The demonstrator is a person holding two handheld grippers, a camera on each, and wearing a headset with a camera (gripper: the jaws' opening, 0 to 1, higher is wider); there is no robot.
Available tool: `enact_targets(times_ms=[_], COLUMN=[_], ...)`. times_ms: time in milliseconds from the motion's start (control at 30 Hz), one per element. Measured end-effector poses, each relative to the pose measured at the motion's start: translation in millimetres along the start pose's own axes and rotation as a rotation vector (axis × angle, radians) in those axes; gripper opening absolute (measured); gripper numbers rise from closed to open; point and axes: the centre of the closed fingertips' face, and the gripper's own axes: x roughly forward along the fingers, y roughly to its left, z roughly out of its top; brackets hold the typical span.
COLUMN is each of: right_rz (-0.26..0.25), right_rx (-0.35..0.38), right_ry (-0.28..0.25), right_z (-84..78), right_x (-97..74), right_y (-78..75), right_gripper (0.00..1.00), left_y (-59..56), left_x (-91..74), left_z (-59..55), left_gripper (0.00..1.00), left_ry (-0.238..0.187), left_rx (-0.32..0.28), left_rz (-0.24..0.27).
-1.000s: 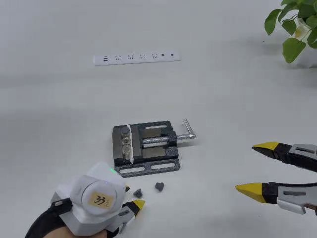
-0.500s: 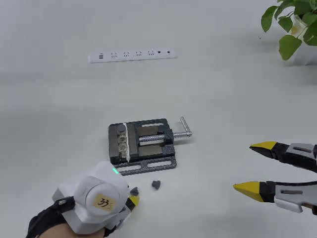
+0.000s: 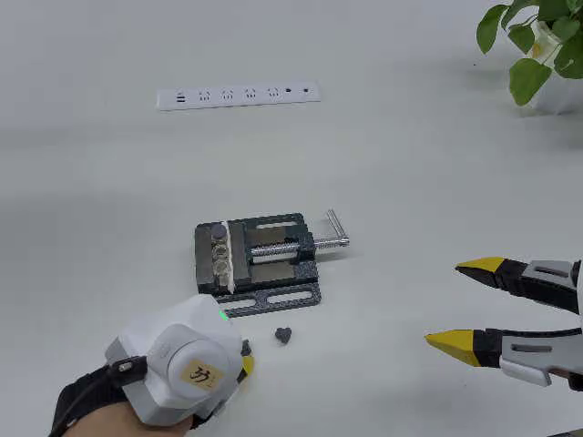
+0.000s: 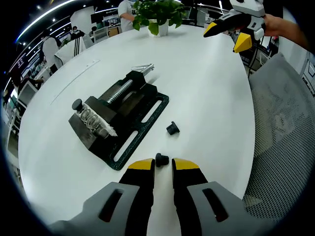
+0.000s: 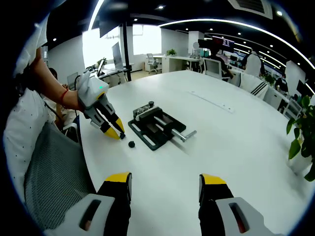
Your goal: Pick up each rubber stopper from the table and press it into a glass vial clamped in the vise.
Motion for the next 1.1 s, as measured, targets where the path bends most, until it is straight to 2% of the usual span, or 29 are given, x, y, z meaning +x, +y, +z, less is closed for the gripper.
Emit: enact_targets(times_ms=[633,967,1100], right_rz=[-0.002,0.011,0.020], right_rx=[0.005,0.001,-0.002], right_ry=[0.002,0.007,0.011], right_z=[-2.5,-0.1,0.2], right_x=[-0.9,1.8,3.3], right_y=[0.3,3.2,5.2], right_gripper=[0.50,0.50,0.49], left_y=[2.7,2.7,-1.0], left_x=[4.7,4.5,2.8], left_z=[-5.0,-5.4,-2.0], left_gripper=[0.08,0.07,0.07], left_ry=[0.014,0.014,-0.004], left_rx=[0.061,0.063,0.080], left_rz=[-0.005,-0.033,-0.054])
